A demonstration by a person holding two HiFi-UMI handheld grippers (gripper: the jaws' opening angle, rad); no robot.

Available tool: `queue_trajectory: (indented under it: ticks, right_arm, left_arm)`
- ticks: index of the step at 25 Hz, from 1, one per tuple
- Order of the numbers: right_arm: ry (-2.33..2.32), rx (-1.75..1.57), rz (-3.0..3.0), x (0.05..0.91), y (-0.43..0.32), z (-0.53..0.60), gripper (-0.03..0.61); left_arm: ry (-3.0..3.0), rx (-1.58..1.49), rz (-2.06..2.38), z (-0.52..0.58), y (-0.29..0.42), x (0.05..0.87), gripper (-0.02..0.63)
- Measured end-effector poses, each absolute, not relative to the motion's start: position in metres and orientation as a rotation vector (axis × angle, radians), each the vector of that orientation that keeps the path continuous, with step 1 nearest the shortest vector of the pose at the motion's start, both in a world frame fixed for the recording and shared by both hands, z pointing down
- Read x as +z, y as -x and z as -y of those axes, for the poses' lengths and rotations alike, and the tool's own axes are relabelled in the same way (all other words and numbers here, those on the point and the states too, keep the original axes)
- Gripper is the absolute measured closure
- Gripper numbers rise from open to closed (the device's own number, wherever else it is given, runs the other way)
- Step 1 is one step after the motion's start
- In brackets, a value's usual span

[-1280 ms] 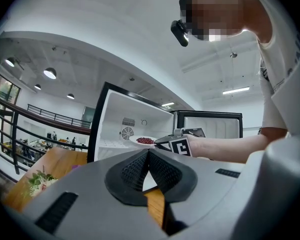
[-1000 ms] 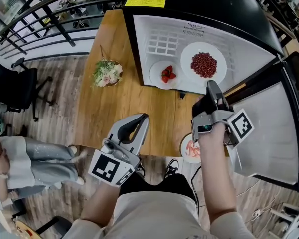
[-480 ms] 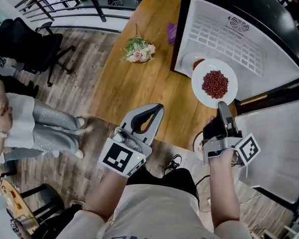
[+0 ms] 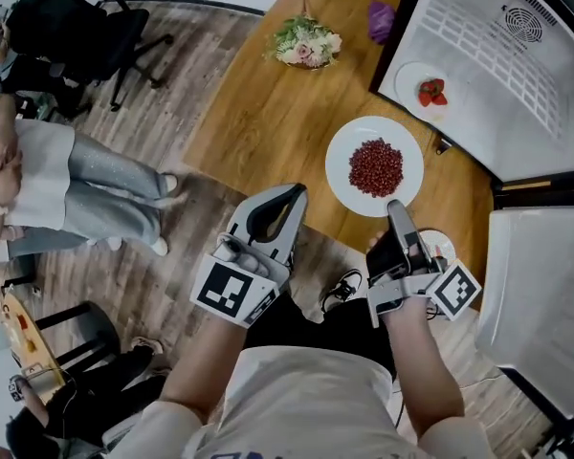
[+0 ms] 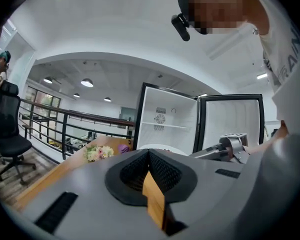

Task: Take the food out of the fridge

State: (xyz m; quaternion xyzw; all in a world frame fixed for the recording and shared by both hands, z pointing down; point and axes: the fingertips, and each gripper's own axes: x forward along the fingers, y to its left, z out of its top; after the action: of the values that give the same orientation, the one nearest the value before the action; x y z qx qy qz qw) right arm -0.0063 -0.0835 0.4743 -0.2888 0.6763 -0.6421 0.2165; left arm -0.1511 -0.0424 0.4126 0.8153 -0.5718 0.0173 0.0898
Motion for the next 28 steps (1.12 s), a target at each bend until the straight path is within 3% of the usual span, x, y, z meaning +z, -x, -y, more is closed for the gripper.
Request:
queue_trajectory:
  ticks: [14,28]
  right_arm:
    - [0.911,-1.915,-1.752,0.577,-0.027,-0.007,0.551]
    - [1.026,-2.001,-1.705,0.625,-0.046,-0.028,0.551]
  left_arm:
    - [-2.355,0.176,1.575,-0.006,0.118,0.498,0.606]
    - [-2.402,0.206,1.461,-0.008,0.093,0.504,0.606]
